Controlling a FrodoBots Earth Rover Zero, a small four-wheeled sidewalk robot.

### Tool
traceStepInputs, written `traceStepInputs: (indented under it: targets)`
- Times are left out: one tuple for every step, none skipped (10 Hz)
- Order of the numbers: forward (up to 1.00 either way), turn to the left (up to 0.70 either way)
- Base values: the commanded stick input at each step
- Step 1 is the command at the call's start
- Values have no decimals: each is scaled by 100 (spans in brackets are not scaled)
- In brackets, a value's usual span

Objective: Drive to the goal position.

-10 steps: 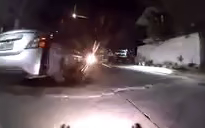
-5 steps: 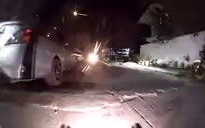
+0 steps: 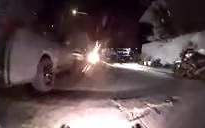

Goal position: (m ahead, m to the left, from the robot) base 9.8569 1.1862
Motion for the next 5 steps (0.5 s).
traceStepInputs:
  targets:
    - [85, 0]
    - [85, 0]
    - [85, 0]
    - [85, 0]
    - [85, 0]
